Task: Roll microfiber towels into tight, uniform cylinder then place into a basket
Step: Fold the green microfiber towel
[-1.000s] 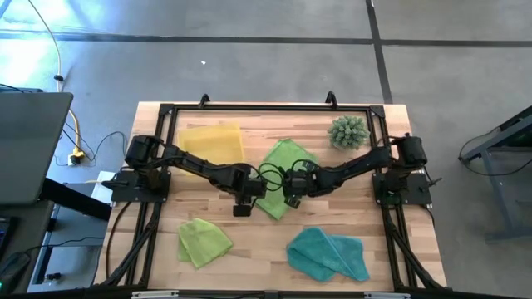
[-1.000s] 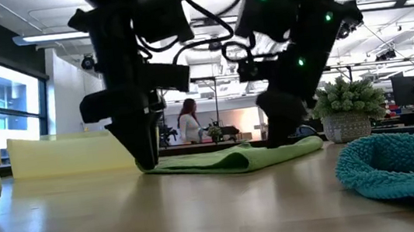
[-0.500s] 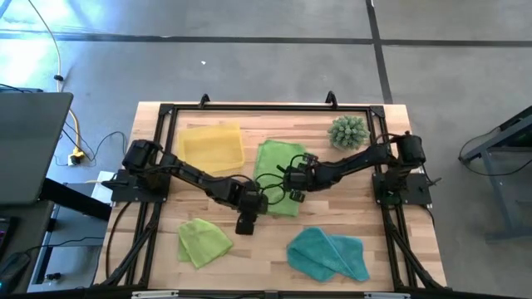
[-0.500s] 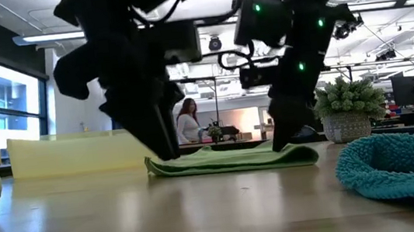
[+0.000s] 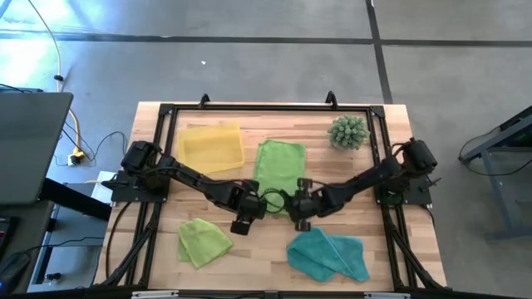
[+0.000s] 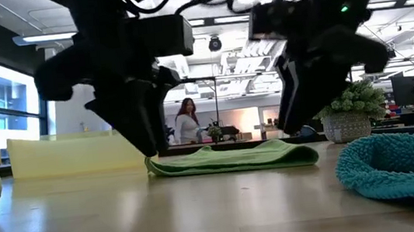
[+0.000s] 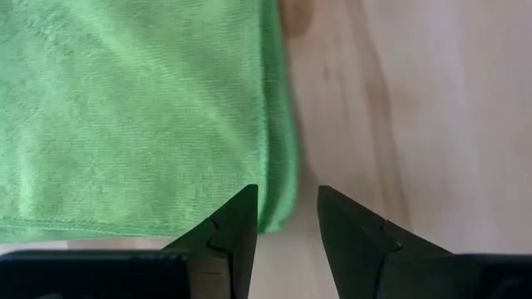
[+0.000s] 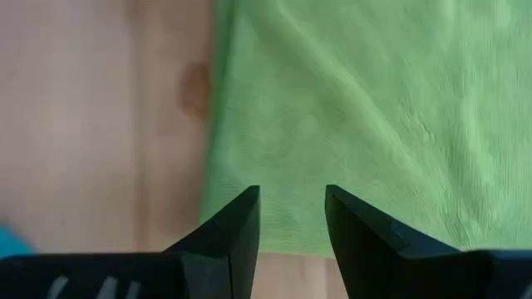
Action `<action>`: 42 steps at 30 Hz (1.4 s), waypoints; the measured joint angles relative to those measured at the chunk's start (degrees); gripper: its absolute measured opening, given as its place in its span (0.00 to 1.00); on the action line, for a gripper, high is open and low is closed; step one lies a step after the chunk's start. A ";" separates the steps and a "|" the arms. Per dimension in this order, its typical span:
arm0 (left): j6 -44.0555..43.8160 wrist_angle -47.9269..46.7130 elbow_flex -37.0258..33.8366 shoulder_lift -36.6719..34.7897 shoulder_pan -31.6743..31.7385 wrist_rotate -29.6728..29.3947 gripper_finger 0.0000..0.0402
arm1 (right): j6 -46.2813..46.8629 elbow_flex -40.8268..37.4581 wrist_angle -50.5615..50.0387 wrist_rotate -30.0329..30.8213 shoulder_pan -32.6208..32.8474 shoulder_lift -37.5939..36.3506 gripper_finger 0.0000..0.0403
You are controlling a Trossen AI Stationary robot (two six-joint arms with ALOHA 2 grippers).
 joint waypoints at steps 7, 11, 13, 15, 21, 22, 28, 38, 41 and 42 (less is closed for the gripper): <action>-0.79 -0.97 0.00 0.00 -3.72 -0.09 0.29 | 0.02 0.02 4.75 5.22 4.89 0.31 0.32; -3.14 -1.45 0.00 0.00 -6.86 -0.17 0.29 | -0.53 0.02 8.33 4.89 6.92 1.80 0.32; -3.51 -1.46 0.00 0.00 -8.56 -0.32 0.29 | -0.52 0.02 9.08 5.61 7.60 2.65 0.32; -3.73 -1.51 0.00 0.00 -10.25 -1.30 0.29 | -0.49 0.00 8.63 6.88 8.16 3.17 0.32; -6.06 -1.42 0.00 0.00 -14.66 -3.78 0.29 | 1.87 0.00 8.48 7.63 8.47 4.61 0.32; -6.07 -1.44 0.00 0.00 -15.24 -4.14 0.29 | 2.48 0.00 8.46 7.61 8.47 4.99 0.32; -6.05 -1.44 0.00 0.00 -17.21 -4.86 0.29 | 1.95 0.00 7.91 10.32 8.47 6.65 0.32; -5.64 -1.99 0.00 0.00 -16.48 -5.31 0.29 | -1.02 0.00 5.25 11.35 8.44 6.67 0.32; -6.11 -3.00 0.00 0.00 -16.48 -5.31 0.29 | -0.99 0.00 4.04 11.33 8.44 6.67 0.32; -6.44 -3.25 0.00 0.00 -16.48 -5.30 0.29 | -0.81 0.00 4.01 11.34 8.44 6.67 0.32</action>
